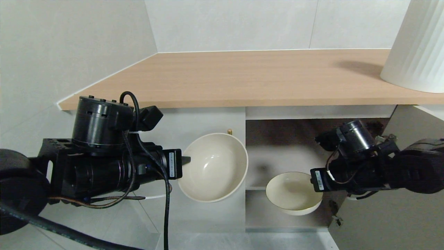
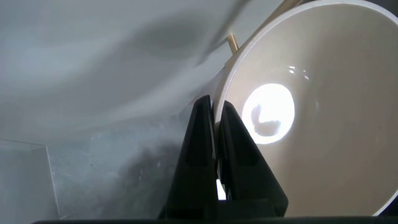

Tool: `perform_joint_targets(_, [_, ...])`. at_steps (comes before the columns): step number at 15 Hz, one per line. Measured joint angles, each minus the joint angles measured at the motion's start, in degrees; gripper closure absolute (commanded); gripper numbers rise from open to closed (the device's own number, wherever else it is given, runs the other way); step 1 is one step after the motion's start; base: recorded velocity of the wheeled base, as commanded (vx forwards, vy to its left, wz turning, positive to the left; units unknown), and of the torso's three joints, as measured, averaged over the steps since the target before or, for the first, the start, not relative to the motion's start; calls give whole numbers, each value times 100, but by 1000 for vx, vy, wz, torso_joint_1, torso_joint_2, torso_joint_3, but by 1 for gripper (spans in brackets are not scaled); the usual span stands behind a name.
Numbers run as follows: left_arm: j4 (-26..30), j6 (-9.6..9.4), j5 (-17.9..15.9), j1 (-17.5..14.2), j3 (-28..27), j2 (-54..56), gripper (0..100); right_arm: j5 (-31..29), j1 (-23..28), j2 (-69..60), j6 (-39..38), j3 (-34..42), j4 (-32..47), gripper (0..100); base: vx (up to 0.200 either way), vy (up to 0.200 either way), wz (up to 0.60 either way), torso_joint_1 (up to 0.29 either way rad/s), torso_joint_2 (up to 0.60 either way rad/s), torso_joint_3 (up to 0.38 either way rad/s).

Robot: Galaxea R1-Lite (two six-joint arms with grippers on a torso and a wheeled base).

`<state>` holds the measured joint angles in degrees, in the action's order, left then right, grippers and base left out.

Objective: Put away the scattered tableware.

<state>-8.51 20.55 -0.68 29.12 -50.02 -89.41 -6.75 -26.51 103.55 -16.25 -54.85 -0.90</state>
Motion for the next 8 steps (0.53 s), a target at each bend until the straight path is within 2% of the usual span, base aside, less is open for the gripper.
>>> perform_joint_targets(5, [-7, 2, 2, 0, -6, -1, 100, -277, 478, 1203, -364, 13, -1974, 100, 0, 0, 0, 0, 0, 0])
perform_joint_targets(8, [-9, 2, 4, 0, -9, -1, 100, -558, 714, 1765, -446, -2, -2715, 100, 0, 0, 0, 0, 0, 0])
